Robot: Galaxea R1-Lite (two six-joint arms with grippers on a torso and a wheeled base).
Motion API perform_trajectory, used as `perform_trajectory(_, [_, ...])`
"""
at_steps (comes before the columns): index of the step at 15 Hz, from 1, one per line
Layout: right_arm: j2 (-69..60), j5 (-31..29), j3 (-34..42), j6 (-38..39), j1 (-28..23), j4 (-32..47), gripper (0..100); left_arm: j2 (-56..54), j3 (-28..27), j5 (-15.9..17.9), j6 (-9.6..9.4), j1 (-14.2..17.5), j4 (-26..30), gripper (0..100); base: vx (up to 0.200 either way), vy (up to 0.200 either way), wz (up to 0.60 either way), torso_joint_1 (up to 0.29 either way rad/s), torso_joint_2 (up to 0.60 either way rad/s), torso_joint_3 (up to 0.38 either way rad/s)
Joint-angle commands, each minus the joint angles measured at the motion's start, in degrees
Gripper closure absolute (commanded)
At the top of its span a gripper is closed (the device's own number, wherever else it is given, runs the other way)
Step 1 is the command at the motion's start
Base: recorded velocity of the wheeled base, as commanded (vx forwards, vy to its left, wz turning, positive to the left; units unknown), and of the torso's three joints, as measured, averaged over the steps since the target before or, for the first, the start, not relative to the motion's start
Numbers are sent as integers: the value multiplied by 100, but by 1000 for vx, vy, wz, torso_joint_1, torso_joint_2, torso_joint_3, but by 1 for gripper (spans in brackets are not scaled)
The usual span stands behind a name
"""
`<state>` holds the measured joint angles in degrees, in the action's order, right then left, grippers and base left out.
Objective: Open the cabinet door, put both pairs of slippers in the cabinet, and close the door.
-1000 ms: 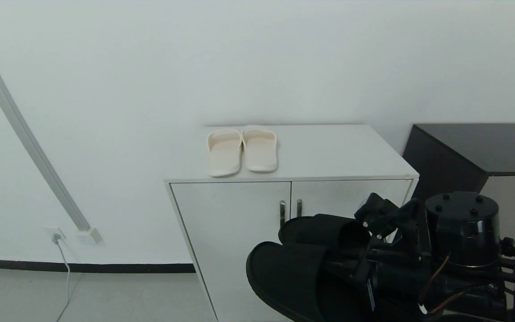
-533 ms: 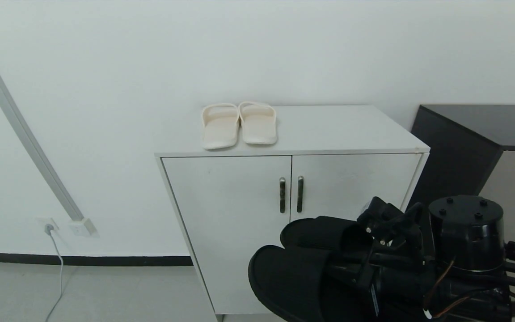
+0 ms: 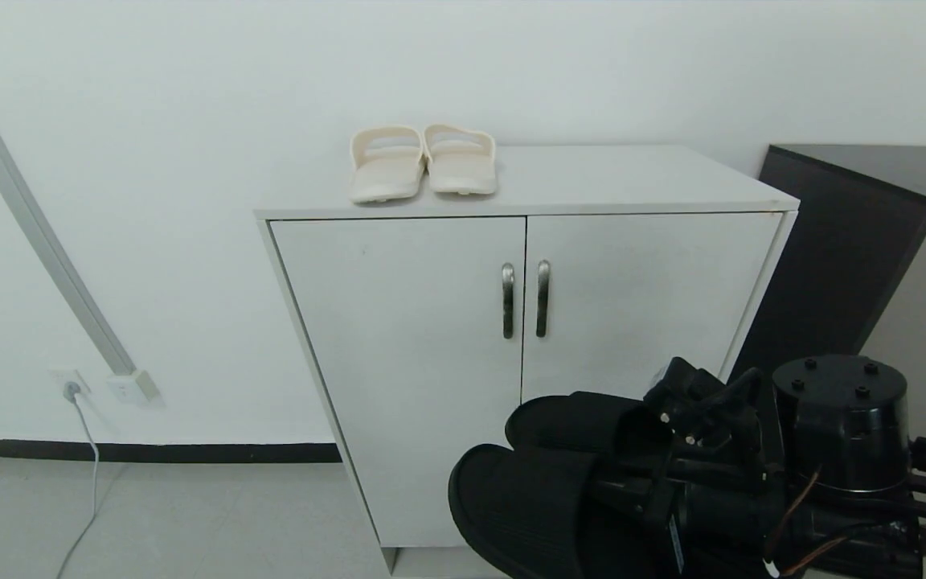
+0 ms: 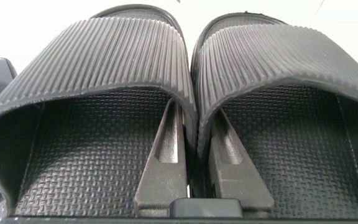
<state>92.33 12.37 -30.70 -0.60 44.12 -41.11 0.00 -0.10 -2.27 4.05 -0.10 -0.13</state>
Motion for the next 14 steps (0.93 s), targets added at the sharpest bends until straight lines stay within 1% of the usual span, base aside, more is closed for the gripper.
perform_trajectory(1, [-5,2,37,-11,0,-11,100,9,1,25,-53,1,5,0,0,0,0,-100,456,364])
perform_trajectory(2, [-13,2,73,-2,0,-47,100,9,1,86,-80,1,5,0,0,0,0,-95,452,359])
perform_trajectory(7, [-13,-7,204,-151,9,-257,100,9,1,95,-62,1,5,0,0,0,0,-43,439,389])
perform_trajectory(10, [31,-7,248,-151,9,-266,100,9,1,69,-53,1,5,0,0,0,0,-1,58,50])
perform_trajectory(12, [31,-7,240,-151,0,-266,100,9,-8,77,0,1,5,0,0,0,0,0,0,0])
perform_trajectory(14, [31,-7,248,-151,0,-266,100,18,-8,77,-9,1,5,0,0,0,0,-7,141,151])
